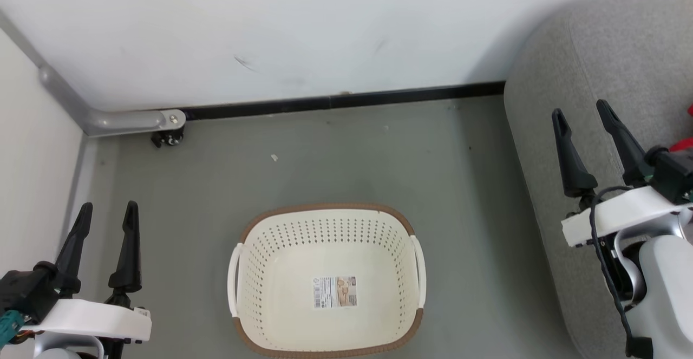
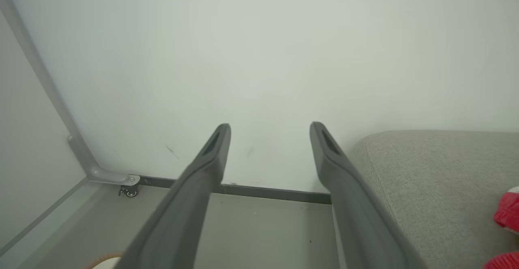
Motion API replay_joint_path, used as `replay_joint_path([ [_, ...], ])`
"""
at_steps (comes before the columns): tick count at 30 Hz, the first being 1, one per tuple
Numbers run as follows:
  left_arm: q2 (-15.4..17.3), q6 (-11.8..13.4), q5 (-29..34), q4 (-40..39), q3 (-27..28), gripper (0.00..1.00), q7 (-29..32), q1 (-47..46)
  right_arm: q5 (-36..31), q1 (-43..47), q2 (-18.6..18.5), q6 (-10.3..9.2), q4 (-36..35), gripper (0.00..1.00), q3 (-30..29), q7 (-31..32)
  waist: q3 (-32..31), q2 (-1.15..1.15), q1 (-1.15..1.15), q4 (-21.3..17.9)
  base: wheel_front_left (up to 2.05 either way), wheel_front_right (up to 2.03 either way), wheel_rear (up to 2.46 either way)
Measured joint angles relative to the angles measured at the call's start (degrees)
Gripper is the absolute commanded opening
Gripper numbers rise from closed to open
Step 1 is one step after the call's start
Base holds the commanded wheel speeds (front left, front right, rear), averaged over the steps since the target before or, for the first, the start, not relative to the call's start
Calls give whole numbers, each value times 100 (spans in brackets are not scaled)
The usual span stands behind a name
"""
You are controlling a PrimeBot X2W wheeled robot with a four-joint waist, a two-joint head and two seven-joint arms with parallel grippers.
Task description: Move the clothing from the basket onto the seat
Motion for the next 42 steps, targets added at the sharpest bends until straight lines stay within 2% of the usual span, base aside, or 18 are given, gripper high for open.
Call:
replay_joint_path([
  [21,-158,-194,352,-91,9,100,0,712,163,1283,69,0,-509,100,-386,0,-931,0,0,243,0,0,0],
  [42,-191,-244,448,-97,12,100,0,1190,161,2108,200,0,-854,100,-380,0,-1497,0,0,281,0,0,0],
])
